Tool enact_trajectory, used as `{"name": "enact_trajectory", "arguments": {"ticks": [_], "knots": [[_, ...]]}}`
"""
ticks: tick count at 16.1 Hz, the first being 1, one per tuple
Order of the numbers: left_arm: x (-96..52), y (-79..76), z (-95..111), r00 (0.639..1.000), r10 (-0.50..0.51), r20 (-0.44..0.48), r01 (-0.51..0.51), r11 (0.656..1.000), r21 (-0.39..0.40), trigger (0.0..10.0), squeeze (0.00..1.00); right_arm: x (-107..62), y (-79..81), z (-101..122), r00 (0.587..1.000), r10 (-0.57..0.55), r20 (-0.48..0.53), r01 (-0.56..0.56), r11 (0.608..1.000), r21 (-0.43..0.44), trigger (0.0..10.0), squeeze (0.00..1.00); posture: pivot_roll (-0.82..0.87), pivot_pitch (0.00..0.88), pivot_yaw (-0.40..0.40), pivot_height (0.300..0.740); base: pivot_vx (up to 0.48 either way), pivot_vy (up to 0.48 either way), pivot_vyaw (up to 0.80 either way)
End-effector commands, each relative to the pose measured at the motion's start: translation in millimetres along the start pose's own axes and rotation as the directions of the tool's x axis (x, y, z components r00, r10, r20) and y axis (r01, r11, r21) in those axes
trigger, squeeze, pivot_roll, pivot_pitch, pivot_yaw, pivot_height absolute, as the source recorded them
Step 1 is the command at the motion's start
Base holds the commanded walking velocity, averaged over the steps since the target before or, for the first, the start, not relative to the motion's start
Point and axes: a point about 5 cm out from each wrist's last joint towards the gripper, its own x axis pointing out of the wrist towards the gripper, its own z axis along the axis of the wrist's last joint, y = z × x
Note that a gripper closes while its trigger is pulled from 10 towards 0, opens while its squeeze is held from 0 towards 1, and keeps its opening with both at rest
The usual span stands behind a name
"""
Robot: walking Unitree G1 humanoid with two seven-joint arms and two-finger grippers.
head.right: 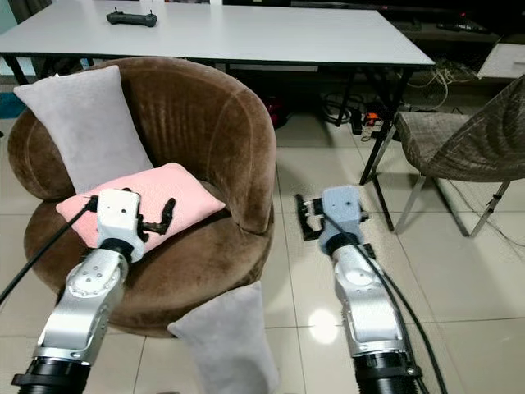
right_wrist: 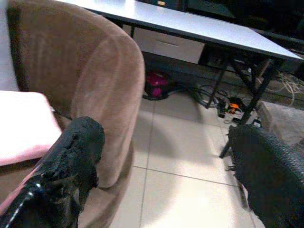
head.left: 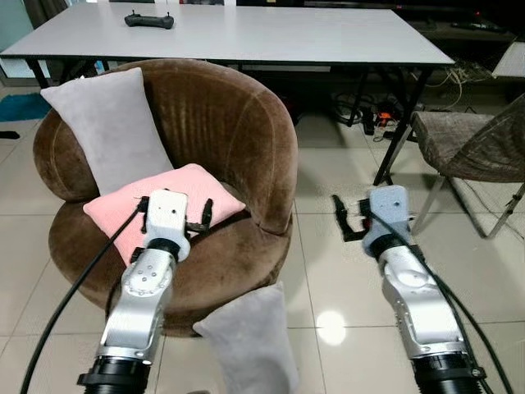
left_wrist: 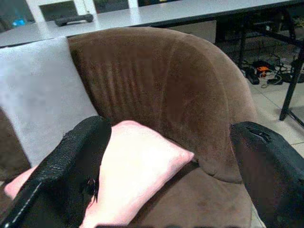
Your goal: Move the pillow to the sofa from floor
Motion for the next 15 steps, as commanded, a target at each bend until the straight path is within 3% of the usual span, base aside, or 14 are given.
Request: {"name": "enact_trajectory", "arguments": {"ticks": [1, 11, 15], "knots": [[-2.2, 2.2, -1.5, 1.0, 0.006, -0.002, -0.006, 1.0, 0.012, 10.0, 0.96, -1.8, -1.2, -1.2, 1.0, 0.0, -0.007, 0.0, 1.0, 0.005, 10.0, 0.0, -0.04, 0.0, -0.015, 0.72, 0.0, 0.0, 0.0], [-4.9, 3.3, -1.6, 1.0, 0.001, 0.01, -0.001, 1.0, 0.026, 10.0, 0.96, -1.4, 1.8, -2.1, 1.0, 0.01, -0.008, -0.01, 1.0, -0.006, 10.0, 0.0, -0.04, 0.0, -0.019, 0.625, 0.0, 0.0, 0.0], [-4.7, 3.5, -1.8, 1.0, -0.002, 0.01, 0.001, 1.0, 0.029, 10.0, 0.96, -0.9, 2.9, -2.2, 1.0, 0.012, -0.01, -0.012, 1.0, -0.012, 10.0, 0.0, -0.04, 0.0, -0.022, 0.625, 0.0, 0.0, 0.0]]}}
